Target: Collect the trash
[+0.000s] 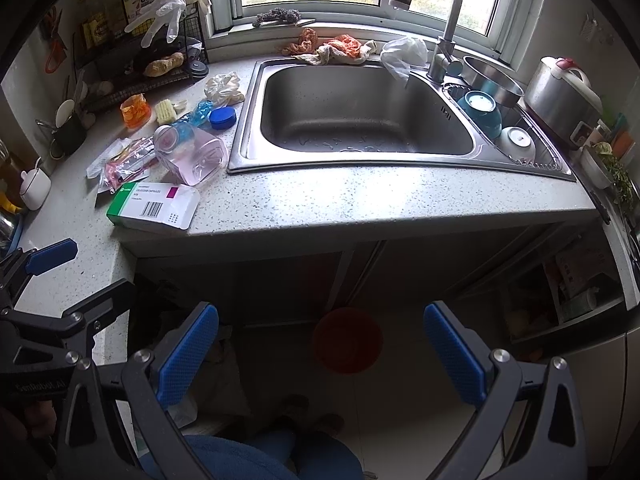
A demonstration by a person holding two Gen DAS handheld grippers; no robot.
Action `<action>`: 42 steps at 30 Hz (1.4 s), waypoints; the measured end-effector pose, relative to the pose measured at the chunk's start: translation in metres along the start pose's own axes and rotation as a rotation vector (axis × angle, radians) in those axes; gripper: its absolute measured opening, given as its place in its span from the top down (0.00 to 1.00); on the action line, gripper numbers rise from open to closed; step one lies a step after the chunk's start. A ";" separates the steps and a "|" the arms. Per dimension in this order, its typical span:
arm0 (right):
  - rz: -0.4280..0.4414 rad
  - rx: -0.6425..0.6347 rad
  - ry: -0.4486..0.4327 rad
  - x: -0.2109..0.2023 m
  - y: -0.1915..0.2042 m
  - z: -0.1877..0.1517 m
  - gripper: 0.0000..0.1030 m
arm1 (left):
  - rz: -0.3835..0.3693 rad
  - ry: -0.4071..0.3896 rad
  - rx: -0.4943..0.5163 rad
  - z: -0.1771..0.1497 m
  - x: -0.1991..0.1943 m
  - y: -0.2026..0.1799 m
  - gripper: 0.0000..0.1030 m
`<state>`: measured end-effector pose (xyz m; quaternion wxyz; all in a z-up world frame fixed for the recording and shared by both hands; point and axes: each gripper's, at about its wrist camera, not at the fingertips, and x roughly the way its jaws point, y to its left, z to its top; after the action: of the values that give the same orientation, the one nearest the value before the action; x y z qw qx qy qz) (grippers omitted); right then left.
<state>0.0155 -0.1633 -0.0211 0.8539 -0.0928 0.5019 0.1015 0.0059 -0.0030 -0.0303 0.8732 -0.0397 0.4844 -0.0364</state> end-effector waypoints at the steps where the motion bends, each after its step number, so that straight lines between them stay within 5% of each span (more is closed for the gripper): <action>1: 0.000 0.000 0.001 0.000 0.000 0.000 0.00 | -0.001 0.002 0.001 0.000 0.000 0.000 0.00; 25: 0.074 -0.048 -0.020 -0.003 -0.014 0.008 0.00 | 0.039 -0.011 -0.034 0.010 -0.006 -0.017 0.00; 35: 0.136 -0.147 -0.088 -0.005 -0.020 0.043 0.00 | 0.107 -0.046 -0.090 0.030 -0.022 -0.025 0.00; 42: 0.202 -0.236 -0.110 0.010 0.003 0.083 0.00 | 0.151 -0.051 -0.180 0.057 -0.022 0.011 0.00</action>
<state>0.0890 -0.1379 0.0102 0.8488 -0.1359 0.4456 0.2500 0.0436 0.0124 0.0170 0.8784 -0.0822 0.4649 0.0742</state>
